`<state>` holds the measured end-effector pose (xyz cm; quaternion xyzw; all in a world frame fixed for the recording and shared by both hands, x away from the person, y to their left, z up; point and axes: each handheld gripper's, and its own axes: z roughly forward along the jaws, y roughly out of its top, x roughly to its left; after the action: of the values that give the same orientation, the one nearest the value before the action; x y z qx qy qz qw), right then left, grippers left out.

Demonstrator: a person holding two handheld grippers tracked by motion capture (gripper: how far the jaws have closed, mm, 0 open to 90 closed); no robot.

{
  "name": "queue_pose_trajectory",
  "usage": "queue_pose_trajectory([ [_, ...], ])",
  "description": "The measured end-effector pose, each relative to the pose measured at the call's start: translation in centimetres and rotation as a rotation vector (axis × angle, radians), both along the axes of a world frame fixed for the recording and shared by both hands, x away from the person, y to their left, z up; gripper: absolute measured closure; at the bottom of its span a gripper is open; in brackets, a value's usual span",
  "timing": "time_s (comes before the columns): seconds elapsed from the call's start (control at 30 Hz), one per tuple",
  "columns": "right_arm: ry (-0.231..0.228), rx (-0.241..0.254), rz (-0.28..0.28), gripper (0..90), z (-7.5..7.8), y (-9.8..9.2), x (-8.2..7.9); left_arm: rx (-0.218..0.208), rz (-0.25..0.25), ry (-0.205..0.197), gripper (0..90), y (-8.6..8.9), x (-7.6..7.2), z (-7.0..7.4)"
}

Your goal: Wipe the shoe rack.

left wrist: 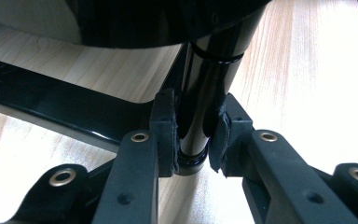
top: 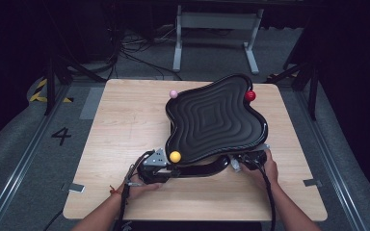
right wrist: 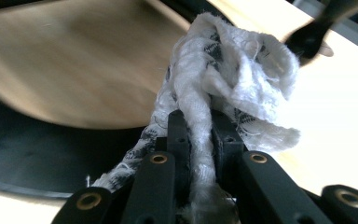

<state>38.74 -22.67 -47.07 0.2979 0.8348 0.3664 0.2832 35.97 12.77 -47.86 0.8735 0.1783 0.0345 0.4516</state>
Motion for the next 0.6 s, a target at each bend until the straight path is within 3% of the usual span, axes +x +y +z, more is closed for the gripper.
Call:
queue_pose_trajectory([
  [0.07, -0.004, -0.027, 0.013, 80.7, 0.0, 0.3, -0.5, 0.0, 0.001, 0.0, 73.0, 0.0, 0.0, 0.0],
  [0.2, -0.008, -0.063, 0.104, 80.7, -0.2, 1.8, -2.0, 0.003, -0.001, 0.0, 73.0, 0.0, 0.0, 0.0],
  [0.37, 0.008, -0.063, 0.152, 80.8, -0.2, 3.6, -3.2, 0.002, -0.003, 0.004, 73.0, 0.0, 0.1, 0.0],
  [0.6, -0.006, -0.058, 0.195, 80.7, -0.3, 5.5, -4.0, 0.001, -0.007, 0.002, 72.9, 0.0, 0.1, 0.0],
])
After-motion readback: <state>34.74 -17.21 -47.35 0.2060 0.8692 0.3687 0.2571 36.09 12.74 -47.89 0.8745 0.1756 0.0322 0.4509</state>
